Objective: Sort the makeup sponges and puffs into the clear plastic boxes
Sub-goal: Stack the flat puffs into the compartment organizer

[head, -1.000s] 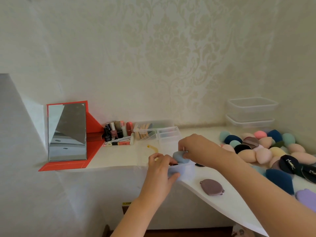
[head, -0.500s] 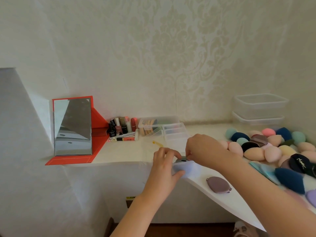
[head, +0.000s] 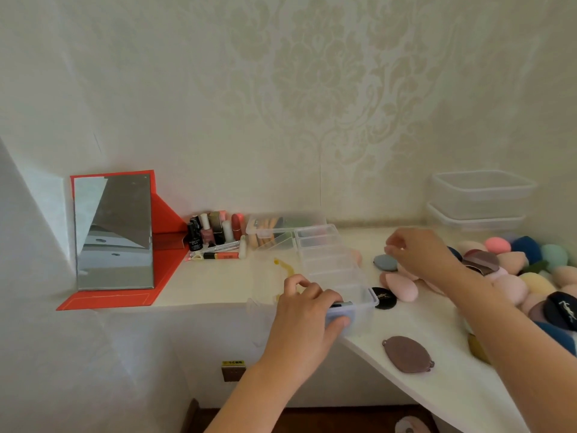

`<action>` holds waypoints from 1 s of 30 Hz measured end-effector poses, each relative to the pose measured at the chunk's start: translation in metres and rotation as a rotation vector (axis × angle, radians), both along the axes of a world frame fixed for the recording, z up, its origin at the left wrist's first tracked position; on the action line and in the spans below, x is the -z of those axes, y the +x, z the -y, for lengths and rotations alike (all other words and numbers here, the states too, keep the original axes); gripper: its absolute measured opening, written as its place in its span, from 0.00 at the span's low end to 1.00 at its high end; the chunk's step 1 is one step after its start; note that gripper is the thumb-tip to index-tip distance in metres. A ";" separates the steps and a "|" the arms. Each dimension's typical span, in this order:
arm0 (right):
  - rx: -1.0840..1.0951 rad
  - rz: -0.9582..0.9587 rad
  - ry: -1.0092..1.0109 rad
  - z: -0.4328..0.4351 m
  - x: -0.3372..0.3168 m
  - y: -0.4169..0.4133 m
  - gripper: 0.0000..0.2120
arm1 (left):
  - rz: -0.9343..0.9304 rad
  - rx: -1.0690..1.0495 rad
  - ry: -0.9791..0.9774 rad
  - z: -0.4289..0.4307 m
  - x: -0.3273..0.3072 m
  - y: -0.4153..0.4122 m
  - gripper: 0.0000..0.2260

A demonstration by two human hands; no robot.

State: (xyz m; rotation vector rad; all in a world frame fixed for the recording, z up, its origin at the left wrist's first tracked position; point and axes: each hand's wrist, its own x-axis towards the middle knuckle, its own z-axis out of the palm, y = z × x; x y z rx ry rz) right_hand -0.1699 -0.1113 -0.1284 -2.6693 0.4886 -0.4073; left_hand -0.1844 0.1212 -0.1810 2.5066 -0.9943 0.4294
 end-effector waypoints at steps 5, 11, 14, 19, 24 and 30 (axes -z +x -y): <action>0.044 -0.158 0.000 0.009 0.029 0.019 0.19 | 0.034 0.013 -0.061 0.002 0.011 0.004 0.25; 0.035 -0.230 -0.059 0.013 0.041 0.033 0.21 | 0.082 0.003 -0.089 0.003 0.015 0.005 0.21; 0.050 -0.141 -0.025 0.012 0.041 0.033 0.20 | 0.099 -0.002 -0.084 0.003 0.014 0.005 0.20; 0.010 0.104 -0.040 0.012 0.039 0.029 0.13 | 0.067 -0.006 -0.091 0.003 0.012 0.003 0.21; -0.034 0.395 0.038 0.004 0.020 0.014 0.11 | -0.022 -0.004 -0.122 0.002 0.003 -0.006 0.16; -0.504 0.269 0.247 -0.030 -0.016 -0.025 0.06 | -0.103 -0.004 -0.190 0.003 0.001 -0.007 0.10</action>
